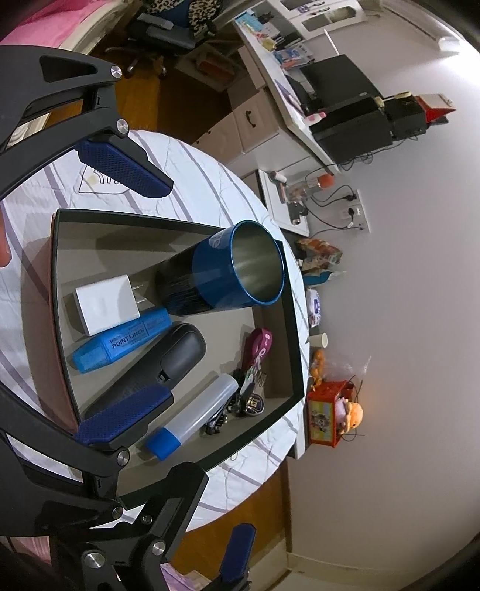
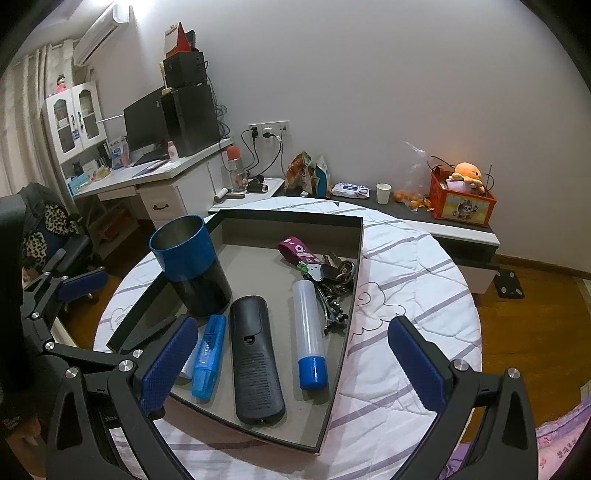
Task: Organize rigid objects
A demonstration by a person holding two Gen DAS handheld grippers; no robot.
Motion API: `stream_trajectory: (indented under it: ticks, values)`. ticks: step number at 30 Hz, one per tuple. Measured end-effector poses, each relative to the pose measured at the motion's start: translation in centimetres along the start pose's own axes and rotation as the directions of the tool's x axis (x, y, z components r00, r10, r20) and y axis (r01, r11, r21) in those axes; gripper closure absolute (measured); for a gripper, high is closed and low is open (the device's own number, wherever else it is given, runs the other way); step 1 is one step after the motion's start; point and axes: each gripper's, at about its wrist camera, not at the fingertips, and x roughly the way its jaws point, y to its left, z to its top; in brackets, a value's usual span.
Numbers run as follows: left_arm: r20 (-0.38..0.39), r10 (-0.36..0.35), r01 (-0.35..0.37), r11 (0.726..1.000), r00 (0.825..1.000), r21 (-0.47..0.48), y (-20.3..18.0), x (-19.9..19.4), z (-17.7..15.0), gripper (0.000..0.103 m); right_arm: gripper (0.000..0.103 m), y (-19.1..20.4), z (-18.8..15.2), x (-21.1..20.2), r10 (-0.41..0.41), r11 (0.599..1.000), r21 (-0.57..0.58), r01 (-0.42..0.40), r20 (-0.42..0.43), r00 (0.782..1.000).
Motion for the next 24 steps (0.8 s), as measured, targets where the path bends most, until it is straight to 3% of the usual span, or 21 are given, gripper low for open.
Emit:
stream_trajectory:
  ticks: [8, 18, 24]
  values:
    - [0.019, -0.004, 0.004, 1.000, 1.000, 0.004, 0.2, -1.3, -0.1, 0.000, 0.000, 0.4, 0.0, -1.0, -0.013, 1.000, -0.011, 0.013, 0.009, 1.000]
    - [0.106, 0.026, -0.023, 0.999, 0.994, -0.025, 2.1, -6.3, -1.6, 0.000, 0.000, 3.1, -0.6, -5.2, 0.000, 0.998, -0.061, 0.005, 0.087, 0.996]
    - [0.184, 0.047, -0.035, 0.997, 0.982, -0.069, 3.9, -10.3, -2.9, 0.000, 0.000, 5.2, -1.6, -9.8, 0.010, 0.997, -0.079, 0.006, 0.206, 0.979]
